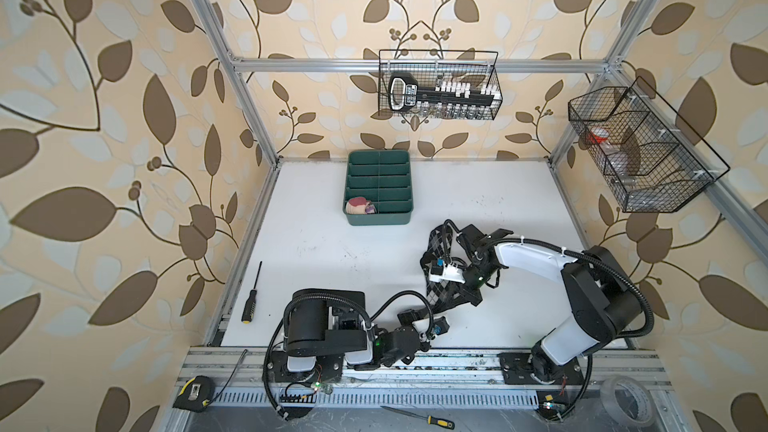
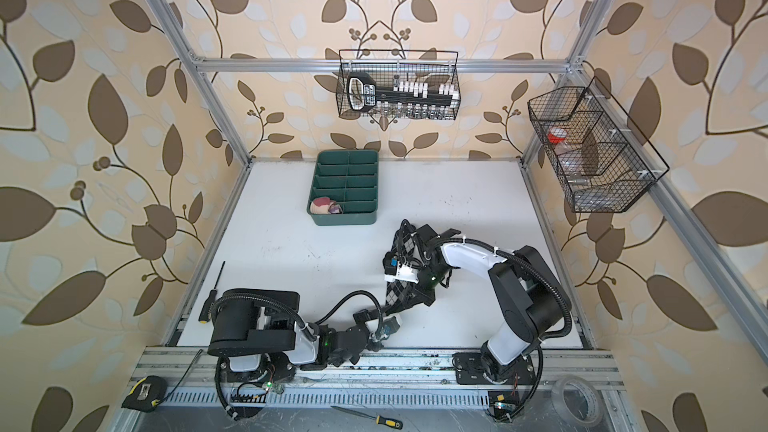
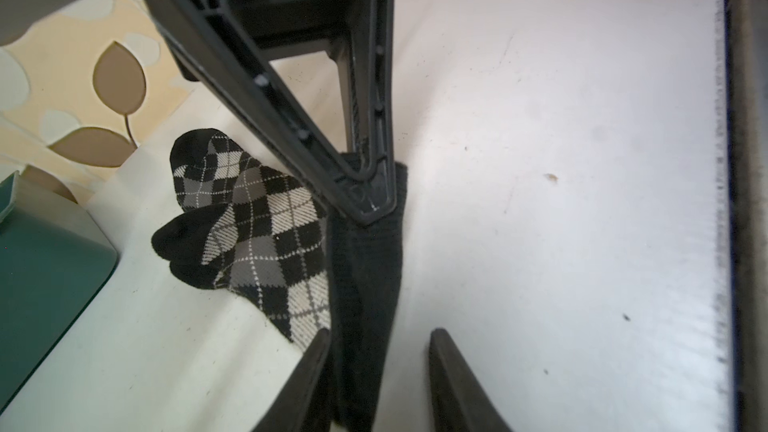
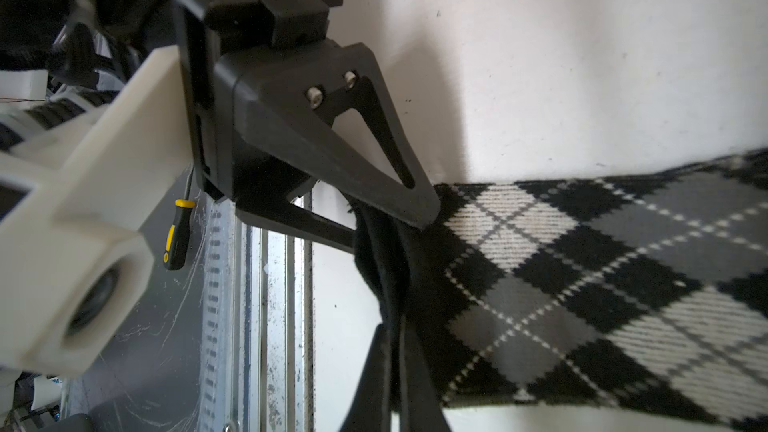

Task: Roll the socks

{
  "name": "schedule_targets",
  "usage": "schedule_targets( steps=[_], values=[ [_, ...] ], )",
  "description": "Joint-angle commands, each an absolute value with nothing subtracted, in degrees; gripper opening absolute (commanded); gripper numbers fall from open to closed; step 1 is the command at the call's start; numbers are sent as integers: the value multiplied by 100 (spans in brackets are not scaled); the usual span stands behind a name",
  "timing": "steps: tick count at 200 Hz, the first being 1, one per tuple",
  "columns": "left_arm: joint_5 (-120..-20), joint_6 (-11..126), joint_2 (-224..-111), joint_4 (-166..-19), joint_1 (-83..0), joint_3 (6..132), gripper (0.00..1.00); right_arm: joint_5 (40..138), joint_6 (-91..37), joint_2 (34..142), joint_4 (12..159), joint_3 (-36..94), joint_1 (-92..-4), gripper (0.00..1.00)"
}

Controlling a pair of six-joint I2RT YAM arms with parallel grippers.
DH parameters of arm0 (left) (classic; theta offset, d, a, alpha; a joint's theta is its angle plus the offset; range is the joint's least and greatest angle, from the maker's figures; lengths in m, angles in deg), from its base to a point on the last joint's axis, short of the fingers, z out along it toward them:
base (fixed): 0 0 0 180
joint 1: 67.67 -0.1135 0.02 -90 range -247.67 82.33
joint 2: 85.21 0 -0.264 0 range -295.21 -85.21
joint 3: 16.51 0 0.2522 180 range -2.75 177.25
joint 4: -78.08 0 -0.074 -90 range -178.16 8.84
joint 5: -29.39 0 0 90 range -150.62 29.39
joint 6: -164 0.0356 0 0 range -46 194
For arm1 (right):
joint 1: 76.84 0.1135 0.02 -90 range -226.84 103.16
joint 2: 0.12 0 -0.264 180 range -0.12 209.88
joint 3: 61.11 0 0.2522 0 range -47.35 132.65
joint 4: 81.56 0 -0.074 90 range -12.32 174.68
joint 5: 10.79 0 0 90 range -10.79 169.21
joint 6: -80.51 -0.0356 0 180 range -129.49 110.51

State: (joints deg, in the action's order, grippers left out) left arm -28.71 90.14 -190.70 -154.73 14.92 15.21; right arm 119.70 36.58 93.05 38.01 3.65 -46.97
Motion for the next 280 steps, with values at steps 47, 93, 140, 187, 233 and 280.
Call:
schedule_targets(
  steps=[47,93,140,187,233,280],
  values=[
    [-2872,8519,-18189,-14011,1552,1941,21,11948,3653,9204,4059,112,-4688,5],
    [-3041,8483,-18167,-13656,1550,2061,11,11863,3614,8946,4224,17,-4695,22],
    [-2932,8263,-18098,-14156,1556,1781,60,12024,3652,8808,4276,-68,-4739,16],
    [-3129,8364,-18183,-14166,1552,1746,48,11984,3597,8625,4375,-85,-4750,16],
    [-3316,8579,-18301,-14129,1552,1756,55,12133,3353,7927,4819,-290,-4978,17],
    [-3548,8663,-18603,-14033,1469,1930,34,12368,2916,7127,5320,-467,-5139,16]
  ],
)
